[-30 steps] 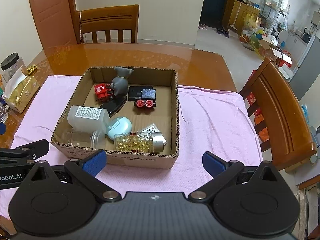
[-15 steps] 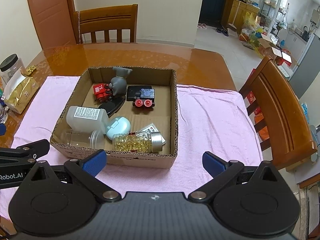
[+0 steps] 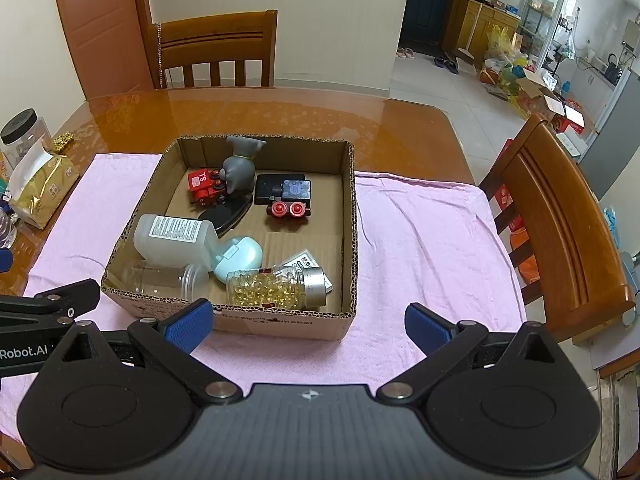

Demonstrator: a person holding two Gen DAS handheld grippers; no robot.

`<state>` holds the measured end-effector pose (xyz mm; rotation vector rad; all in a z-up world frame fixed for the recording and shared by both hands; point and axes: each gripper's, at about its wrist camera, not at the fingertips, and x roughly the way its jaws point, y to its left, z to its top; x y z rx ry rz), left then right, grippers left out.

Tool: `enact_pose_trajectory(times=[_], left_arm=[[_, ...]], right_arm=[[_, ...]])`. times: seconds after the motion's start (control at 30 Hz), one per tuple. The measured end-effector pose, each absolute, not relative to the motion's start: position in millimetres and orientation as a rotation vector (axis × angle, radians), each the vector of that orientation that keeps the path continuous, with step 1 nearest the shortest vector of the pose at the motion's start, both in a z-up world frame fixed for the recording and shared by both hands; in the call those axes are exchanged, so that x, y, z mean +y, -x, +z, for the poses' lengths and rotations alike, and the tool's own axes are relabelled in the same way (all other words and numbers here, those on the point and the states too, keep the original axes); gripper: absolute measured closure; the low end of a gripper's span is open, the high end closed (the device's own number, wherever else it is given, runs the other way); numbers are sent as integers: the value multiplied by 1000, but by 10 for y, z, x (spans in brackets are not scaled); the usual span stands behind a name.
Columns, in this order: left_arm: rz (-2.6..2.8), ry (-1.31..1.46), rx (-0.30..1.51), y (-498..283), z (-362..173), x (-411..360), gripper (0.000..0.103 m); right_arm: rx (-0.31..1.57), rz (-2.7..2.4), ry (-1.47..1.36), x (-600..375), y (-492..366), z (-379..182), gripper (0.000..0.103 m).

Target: Organize rigid objects

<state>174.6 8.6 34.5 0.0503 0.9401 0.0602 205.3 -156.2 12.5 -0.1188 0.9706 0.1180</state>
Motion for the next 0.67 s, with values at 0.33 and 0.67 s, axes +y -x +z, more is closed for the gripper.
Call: enact_pose_trajectory(times=[0.33, 0.67], left_arm=[[65, -55, 941, -1751, 348, 83, 4], [67, -52, 942, -1755, 355, 74, 4]], right_arm=[[972, 120, 118, -1559, -2068, 127, 0], [969, 128, 119, -1581, -2081, 135, 0]])
